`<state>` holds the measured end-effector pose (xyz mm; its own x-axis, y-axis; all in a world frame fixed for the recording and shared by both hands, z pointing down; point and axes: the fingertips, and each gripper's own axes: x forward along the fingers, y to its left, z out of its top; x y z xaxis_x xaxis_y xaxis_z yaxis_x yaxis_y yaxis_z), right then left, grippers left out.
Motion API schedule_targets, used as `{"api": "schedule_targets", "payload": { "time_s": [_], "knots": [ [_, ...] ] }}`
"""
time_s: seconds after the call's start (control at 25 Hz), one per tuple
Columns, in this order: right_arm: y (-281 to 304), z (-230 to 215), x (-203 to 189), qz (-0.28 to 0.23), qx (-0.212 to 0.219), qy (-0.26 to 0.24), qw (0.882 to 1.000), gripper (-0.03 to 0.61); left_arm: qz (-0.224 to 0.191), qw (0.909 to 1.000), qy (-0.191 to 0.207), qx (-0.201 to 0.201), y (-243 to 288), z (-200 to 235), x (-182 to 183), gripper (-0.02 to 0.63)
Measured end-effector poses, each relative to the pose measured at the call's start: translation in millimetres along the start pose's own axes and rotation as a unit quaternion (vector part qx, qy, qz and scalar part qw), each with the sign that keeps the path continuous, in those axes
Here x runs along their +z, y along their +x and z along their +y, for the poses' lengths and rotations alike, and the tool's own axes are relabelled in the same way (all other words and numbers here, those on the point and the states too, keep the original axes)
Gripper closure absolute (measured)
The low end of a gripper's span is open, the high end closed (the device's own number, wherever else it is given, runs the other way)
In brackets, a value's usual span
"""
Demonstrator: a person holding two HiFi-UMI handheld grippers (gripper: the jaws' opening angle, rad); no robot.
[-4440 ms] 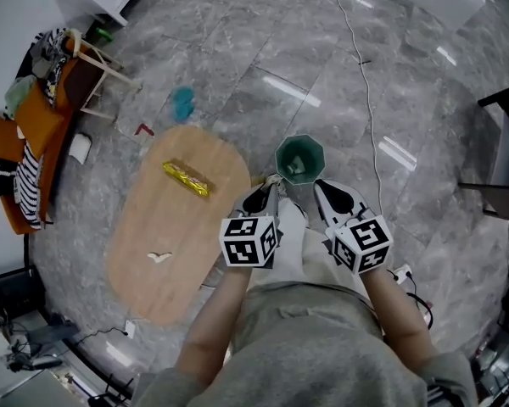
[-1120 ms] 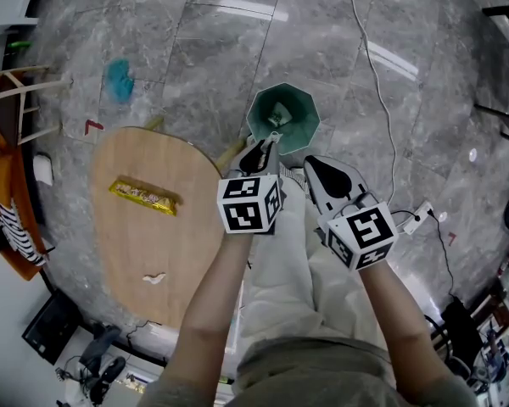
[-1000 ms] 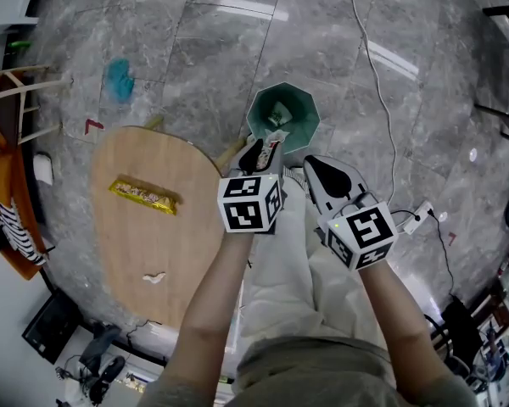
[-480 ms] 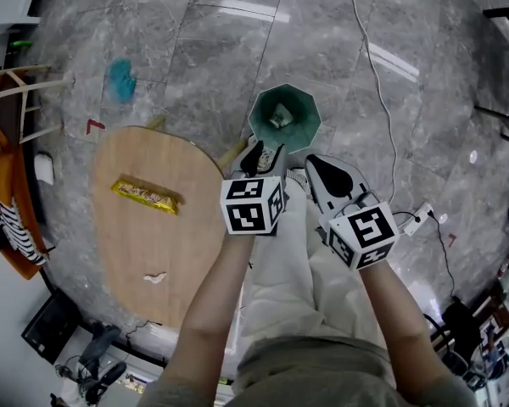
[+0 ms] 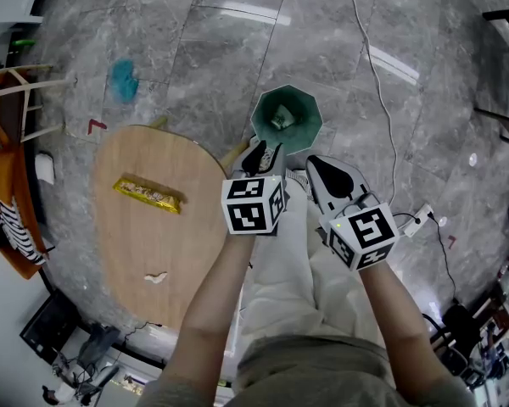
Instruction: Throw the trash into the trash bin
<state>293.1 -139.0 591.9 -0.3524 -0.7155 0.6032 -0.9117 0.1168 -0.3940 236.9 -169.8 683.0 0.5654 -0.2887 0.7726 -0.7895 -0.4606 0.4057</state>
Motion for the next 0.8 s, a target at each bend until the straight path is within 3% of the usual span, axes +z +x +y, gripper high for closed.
{"api": "schedule_targets", "payload": {
  "time_s": [0.4,0.8],
  "knots": [
    [-5,9,2,-0.003,0.003,-0.007,1.000,0.569,-0.007,0.9999,0.002,0.009,-11,0,0,0.558],
    [-16,18,5,-0.006,0.004,-0.012,1.000,0.569,-0.019,0.9997,0.008,0.013,-25,-6,3,0.603]
  ]
}}
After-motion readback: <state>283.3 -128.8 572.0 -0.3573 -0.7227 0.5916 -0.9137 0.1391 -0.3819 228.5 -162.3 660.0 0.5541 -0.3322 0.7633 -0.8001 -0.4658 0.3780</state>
